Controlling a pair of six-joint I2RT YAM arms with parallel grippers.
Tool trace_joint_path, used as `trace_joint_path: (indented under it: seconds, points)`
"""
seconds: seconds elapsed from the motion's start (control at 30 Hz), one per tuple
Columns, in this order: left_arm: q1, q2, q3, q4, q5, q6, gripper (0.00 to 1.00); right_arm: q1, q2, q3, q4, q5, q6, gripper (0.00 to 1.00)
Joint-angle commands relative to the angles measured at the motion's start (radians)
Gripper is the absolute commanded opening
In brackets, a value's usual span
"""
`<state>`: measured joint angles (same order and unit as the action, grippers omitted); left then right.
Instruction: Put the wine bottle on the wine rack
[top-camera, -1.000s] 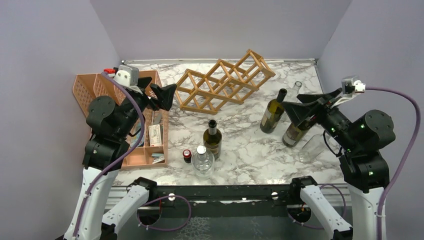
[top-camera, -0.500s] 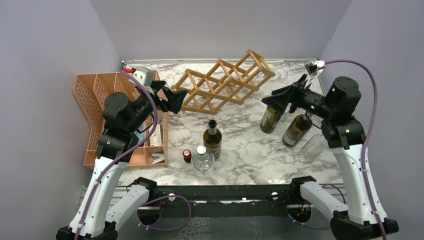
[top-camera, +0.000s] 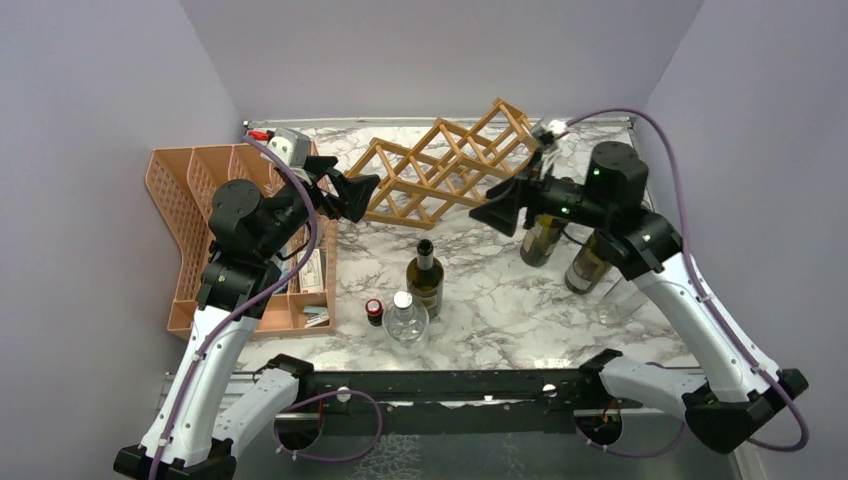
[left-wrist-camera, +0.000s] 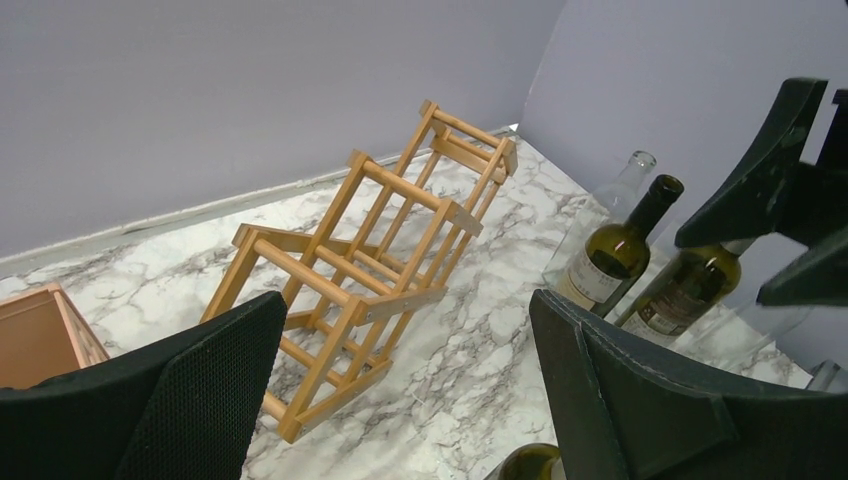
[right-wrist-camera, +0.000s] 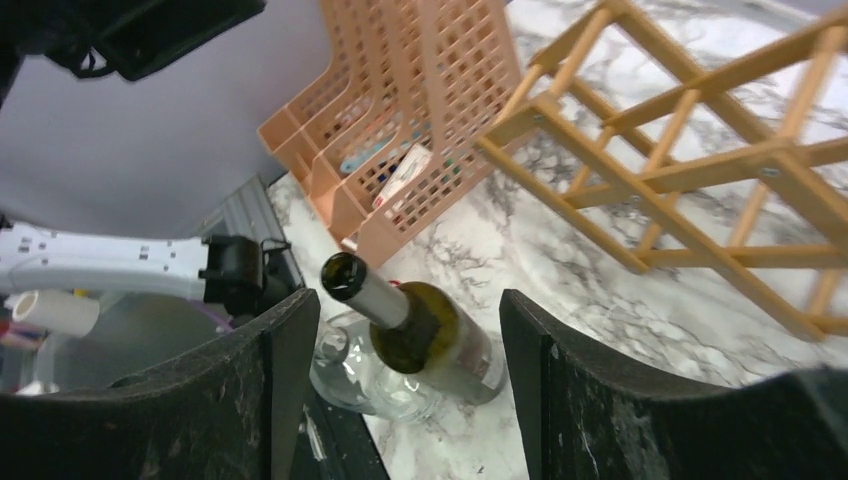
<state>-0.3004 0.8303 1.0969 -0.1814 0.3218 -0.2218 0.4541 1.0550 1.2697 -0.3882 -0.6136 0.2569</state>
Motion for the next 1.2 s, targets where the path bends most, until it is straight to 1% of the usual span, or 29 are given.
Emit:
trace_joint_path:
  seconds: [0.0, 0.13, 0.3, 0.47, 0.57, 0.67, 0.77, 0.87, 0.97, 1.17]
  points:
    - [0.006, -0.009, -0.011, 0.01, -0.055, -0.012, 0.99, 0.182, 0.063, 0.035, 0.031, 0.187, -0.063, 0.69]
    - [0.007, -0.011, -0.007, -0.016, -0.093, -0.003, 0.99, 0.305, 0.12, 0.023, 0.053, 0.214, -0.113, 0.71]
    - [0.006, -0.011, -0.01, -0.024, -0.102, -0.003, 0.99, 0.398, 0.171, 0.006, 0.078, 0.215, -0.148, 0.73]
    - [0.006, -0.013, -0.014, -0.026, -0.102, -0.01, 0.99, 0.437, 0.203, -0.033, 0.109, 0.268, -0.163, 0.73]
    - [0.006, -0.009, -0.013, -0.032, -0.092, -0.01, 0.99, 0.46, 0.203, -0.069, 0.123, 0.263, -0.247, 0.72]
    - [0.006, 0.0, -0.01, -0.044, -0.072, -0.01, 0.99, 0.465, 0.192, -0.099, 0.14, 0.306, -0.321, 0.71]
    - [0.006, 0.011, -0.008, -0.051, -0.044, -0.011, 0.99, 0.465, 0.189, -0.124, 0.182, 0.309, -0.336, 0.67]
    - [0.006, 0.019, -0.012, -0.051, -0.029, -0.016, 0.99, 0.466, 0.196, -0.151, 0.235, 0.274, -0.329, 0.59]
    - [0.006, 0.023, -0.021, -0.045, 0.007, 0.001, 0.99, 0.465, 0.206, -0.18, 0.275, 0.264, -0.328, 0.54]
    - [0.006, 0.033, -0.032, -0.046, 0.043, 0.003, 0.99, 0.467, 0.206, -0.228, 0.362, 0.272, -0.343, 0.5]
